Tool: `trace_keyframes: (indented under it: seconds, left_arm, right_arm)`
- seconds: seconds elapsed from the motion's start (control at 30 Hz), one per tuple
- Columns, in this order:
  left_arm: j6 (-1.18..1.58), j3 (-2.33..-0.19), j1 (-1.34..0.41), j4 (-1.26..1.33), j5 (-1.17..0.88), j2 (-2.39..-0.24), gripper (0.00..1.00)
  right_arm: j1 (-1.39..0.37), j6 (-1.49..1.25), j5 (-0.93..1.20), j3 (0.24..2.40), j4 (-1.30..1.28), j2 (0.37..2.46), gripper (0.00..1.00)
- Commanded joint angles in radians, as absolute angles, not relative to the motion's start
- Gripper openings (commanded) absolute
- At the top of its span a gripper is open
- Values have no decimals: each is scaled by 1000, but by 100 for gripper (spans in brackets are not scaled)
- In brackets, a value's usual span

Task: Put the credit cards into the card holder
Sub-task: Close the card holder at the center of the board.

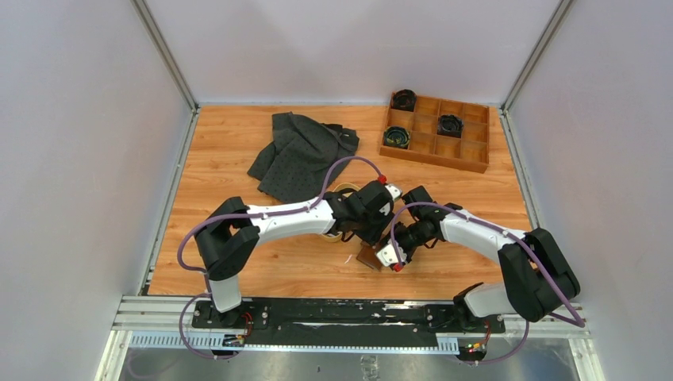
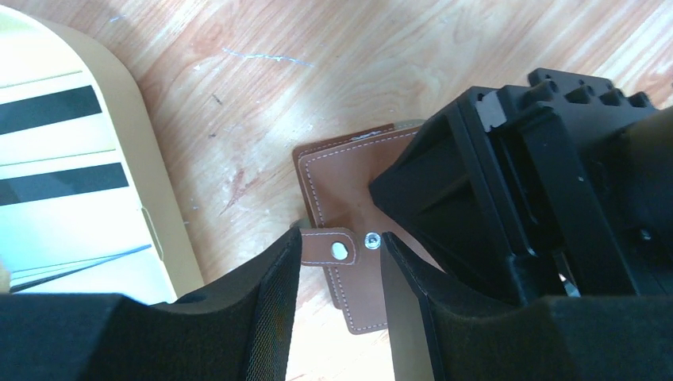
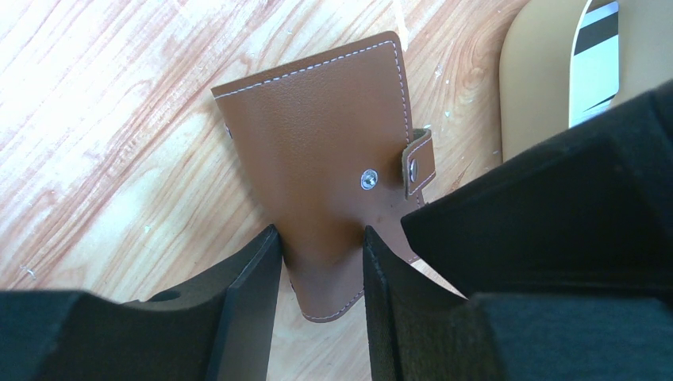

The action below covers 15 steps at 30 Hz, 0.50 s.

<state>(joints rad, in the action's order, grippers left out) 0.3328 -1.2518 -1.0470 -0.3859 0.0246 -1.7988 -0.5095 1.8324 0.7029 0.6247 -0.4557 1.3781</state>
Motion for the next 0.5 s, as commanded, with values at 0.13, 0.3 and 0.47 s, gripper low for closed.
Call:
trace_keyframes:
  seconds: [0.13, 0.3, 0.47]
  left_arm:
    - [311, -1284, -1063, -455, 86, -1830, 46]
    - [314, -1286, -1064, -458, 69, -1849, 46]
    - [318, -1287, -1064, -457, 67, -1863, 45]
  right_arm:
    - [-527, 1779, 529, 571, -549, 1450, 26]
    - [-527, 1779, 529, 572, -549, 1451, 26]
    - [-528, 1778, 528, 572, -549, 1451, 26]
